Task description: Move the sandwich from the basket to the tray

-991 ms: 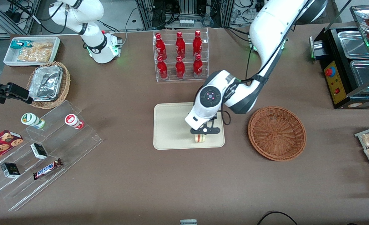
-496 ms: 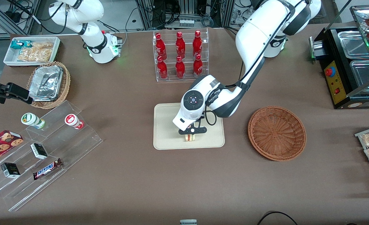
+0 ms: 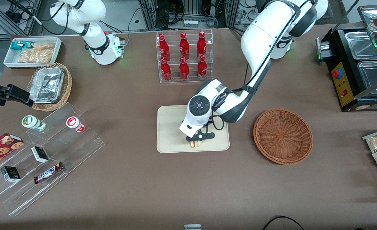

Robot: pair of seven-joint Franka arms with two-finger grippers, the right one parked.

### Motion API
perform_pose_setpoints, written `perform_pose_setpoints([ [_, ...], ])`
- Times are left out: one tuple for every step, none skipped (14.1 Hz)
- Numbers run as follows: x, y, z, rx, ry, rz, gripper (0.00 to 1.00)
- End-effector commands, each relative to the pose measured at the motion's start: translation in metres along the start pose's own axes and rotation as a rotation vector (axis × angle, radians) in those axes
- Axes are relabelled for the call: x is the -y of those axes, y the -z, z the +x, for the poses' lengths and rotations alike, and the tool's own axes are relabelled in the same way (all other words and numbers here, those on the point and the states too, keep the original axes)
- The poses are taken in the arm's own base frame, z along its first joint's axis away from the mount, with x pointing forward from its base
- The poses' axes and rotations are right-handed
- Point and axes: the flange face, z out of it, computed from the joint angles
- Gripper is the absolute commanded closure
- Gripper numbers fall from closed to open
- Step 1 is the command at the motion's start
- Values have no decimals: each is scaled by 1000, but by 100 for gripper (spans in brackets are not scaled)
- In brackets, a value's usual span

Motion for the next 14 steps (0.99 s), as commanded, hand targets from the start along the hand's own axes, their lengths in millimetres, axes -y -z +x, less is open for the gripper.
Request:
perform_pose_setpoints([
  [7,36,4,-59,18,21,0],
  [12,53,7,-79,26,13,0],
  [17,64,11,-96,38,8,0],
  [21,71,15,-101,51,3,0],
  [27,81,19,-114,60,0,0],
  [36,99,24,-139,73,-6,0],
  [53,116,33,-153,96,0,0],
  [72,133,39,-158,108,9,0],
  [93,153,43,-153,102,19,0],
  [115,174,44,-140,93,37,0],
  [139,194,47,-129,92,49,0],
  [173,214,57,-123,93,47,0],
  [202,232,59,-110,58,54,0],
  [227,245,58,-91,25,67,0],
])
